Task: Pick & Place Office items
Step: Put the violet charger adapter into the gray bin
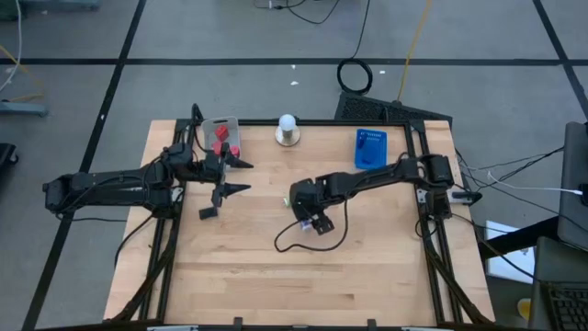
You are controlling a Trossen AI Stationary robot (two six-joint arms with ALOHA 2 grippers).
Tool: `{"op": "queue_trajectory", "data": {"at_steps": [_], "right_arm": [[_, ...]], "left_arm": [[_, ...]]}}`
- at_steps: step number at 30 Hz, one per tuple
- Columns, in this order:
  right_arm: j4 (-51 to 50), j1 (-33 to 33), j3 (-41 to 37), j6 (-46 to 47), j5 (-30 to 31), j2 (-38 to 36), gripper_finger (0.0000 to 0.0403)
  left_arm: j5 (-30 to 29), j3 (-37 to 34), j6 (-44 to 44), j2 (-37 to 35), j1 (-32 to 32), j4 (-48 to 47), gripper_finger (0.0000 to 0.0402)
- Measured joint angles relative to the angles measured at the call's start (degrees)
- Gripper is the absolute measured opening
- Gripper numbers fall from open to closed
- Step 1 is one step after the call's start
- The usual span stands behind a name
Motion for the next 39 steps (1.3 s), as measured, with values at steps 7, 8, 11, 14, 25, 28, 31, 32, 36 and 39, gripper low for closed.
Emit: {"op": "queue_trajectory", "data": {"at_steps": [7, 8, 11, 14, 25, 28, 31, 32, 36, 39], "right_arm": [[-0.2, 0.4, -0.1, 0.6, -2.1, 2.1, 0.0344], [0.1, 0.6, 0.0, 0.6, -2.3, 2.0, 0.0343], [1.1, 0.8, 0.0, 0.7, -2.3, 1.9, 0.0337], [1.2, 0.8, 0.0, 1.6, -4.1, 1.9, 0.0331], [4.3, 2.4, 0.0, 2.2, -6.7, 1.9, 0.033], [4.4, 2.9, 0.0, 2.0, -6.7, 1.9, 0.033], [4.4, 3.1, 0.0, 2.0, -6.7, 1.9, 0.033], [4.4, 3.1, 0.0, 2.1, -6.7, 1.9, 0.033], [4.6, 3.1, 0.0, 2.6, -6.5, 1.9, 0.033], [4.8, 3.1, 0.0, 4.0, -6.4, 1.9, 0.033]], "left_arm": [[0.0, 0.0, -0.7, 0.0, 0.0, 0.0, 0.0298], [0.0, 0.0, -0.7, 0.0, 0.0, 0.0, 0.0298], [0.0, 0.0, -0.7, 0.0, 0.0, 0.0, 0.0298], [0.0, 0.0, -0.7, 0.0, 0.0, 0.0, 0.0298], [-0.1, 0.1, -0.5, 0.0, -0.1, 0.0, 0.0298], [-0.1, 0.1, -0.6, 0.0, -0.1, 0.0, 0.0298], [-0.1, 0.1, -0.6, 0.0, -0.1, 0.0, 0.0298], [-0.1, 0.1, -0.6, 0.0, -0.1, 0.0, 0.0298], [-0.1, 0.1, -0.7, 0.0, 0.0, 0.0, 0.0298], [-0.1, 0.1, -0.7, 0.0, 0.0, 0.0, 0.0298]]}}
